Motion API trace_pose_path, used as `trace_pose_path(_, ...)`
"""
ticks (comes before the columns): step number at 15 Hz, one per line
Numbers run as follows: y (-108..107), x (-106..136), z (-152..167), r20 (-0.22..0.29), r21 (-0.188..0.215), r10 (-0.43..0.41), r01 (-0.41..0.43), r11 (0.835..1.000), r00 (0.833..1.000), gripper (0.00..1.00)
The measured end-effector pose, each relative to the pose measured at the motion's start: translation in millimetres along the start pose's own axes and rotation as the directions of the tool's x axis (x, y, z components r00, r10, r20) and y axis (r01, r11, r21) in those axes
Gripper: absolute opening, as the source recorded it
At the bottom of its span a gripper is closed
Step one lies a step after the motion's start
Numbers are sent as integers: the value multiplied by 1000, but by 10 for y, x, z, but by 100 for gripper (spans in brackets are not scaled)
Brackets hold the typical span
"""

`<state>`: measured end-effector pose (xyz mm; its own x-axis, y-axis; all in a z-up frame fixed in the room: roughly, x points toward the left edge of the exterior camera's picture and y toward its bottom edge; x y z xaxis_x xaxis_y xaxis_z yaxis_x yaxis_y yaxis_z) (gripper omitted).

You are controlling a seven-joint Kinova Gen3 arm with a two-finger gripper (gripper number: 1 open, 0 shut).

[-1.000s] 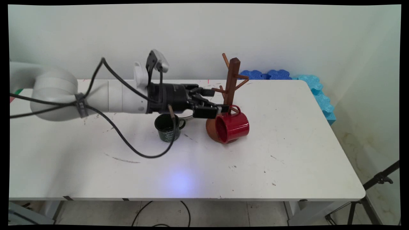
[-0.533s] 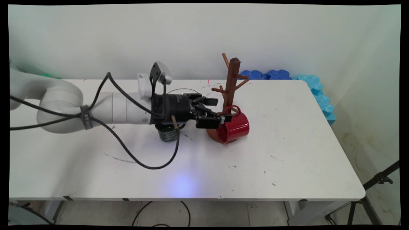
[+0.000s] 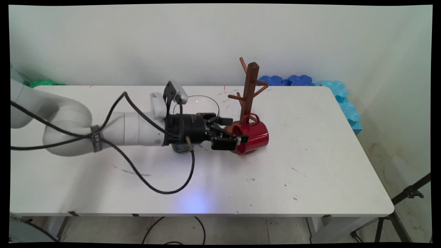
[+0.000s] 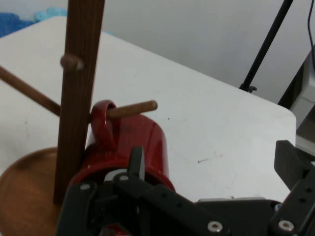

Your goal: Pick up the red mug from the rack

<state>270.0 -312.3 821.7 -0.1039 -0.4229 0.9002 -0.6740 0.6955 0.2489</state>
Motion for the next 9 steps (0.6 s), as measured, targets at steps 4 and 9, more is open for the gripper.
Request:
trace_pose_path(4, 1, -132, 26, 22, 19, -22, 22, 1000, 1000, 100)
trace_pose_path(9, 3, -296, 120, 39, 32, -49, 48, 998, 998, 100)
